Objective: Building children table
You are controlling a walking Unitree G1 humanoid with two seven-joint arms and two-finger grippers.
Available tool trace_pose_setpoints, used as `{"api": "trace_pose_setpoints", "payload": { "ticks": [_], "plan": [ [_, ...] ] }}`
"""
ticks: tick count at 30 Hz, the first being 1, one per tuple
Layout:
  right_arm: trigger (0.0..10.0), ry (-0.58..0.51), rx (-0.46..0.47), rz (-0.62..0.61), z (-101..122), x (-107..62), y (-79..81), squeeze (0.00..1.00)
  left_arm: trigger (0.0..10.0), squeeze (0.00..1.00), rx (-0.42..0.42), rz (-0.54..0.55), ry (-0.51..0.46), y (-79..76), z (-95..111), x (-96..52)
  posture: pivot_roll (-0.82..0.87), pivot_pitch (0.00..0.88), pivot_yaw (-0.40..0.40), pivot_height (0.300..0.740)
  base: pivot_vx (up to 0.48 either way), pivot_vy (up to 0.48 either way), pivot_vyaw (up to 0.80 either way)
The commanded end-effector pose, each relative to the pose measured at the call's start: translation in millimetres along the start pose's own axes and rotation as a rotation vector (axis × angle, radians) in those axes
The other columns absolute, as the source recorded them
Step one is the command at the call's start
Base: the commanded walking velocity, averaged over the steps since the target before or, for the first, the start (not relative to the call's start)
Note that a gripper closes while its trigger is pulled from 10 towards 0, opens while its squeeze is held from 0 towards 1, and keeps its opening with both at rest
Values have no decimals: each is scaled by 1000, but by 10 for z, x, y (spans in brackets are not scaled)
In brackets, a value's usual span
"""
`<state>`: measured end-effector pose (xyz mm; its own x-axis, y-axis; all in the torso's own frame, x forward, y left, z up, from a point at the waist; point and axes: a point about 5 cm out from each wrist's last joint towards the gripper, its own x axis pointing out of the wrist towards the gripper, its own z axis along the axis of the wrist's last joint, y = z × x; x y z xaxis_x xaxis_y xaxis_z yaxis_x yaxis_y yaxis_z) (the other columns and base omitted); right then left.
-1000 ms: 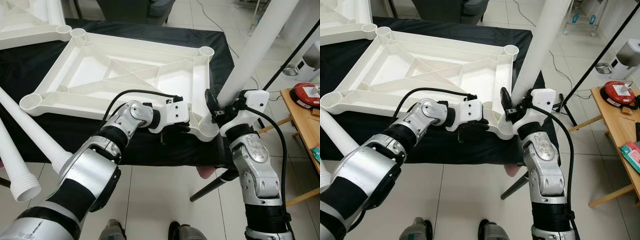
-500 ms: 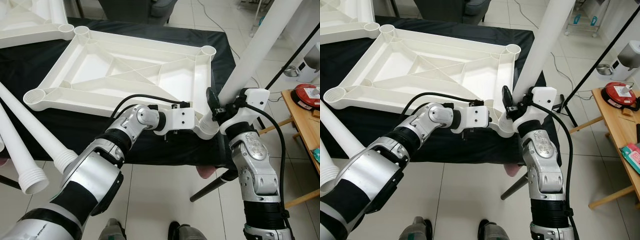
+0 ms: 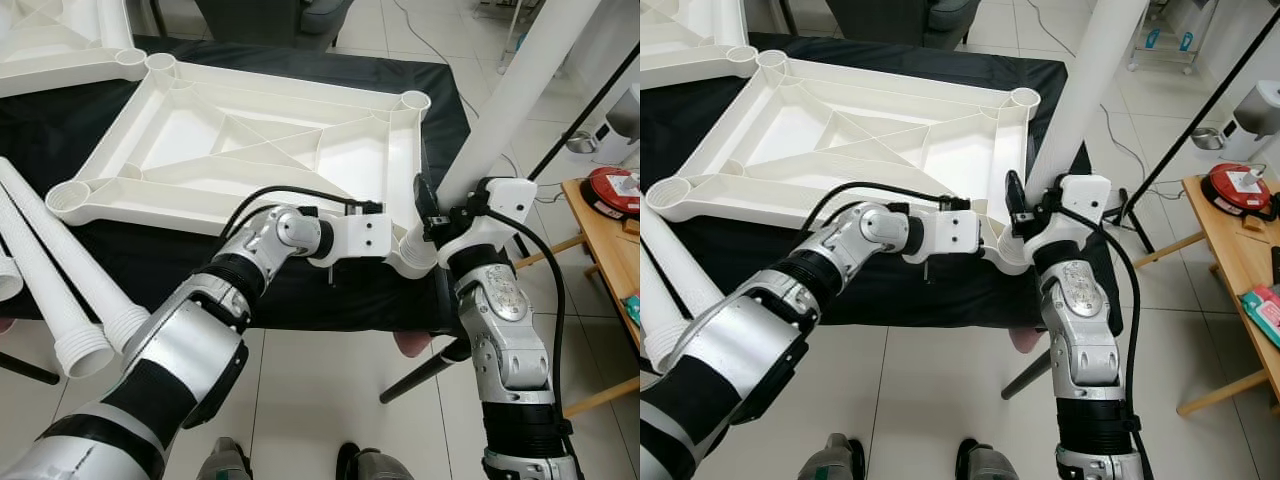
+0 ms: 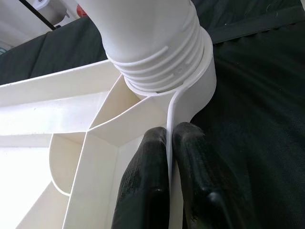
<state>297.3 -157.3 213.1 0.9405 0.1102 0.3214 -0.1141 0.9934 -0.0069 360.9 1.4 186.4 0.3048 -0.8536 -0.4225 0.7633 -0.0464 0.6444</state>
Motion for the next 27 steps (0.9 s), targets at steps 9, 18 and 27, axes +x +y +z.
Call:
{"api": "trace_pose_setpoints", "payload": {
  "ticks": [9, 18, 27],
  "plan": [
    [10000, 141, 25, 20, -265, -68, -70, 1000, 0, 0, 49, -112, -31, -203, -85, -10, 102, 157, -13, 740, 0, 0, 0],
    [10000, 151, 23, 118, -256, -47, 25, 0, 0, 0, 38, -111, -42, -195, -75, -14, 104, 161, -10, 740, 0, 0, 0],
    [10000, 132, -22, 284, -169, -8, 78, 0, 0, 0, 36, -122, -54, -207, -75, -20, 104, 163, -7, 740, 0, 0, 0]
  ]
}}
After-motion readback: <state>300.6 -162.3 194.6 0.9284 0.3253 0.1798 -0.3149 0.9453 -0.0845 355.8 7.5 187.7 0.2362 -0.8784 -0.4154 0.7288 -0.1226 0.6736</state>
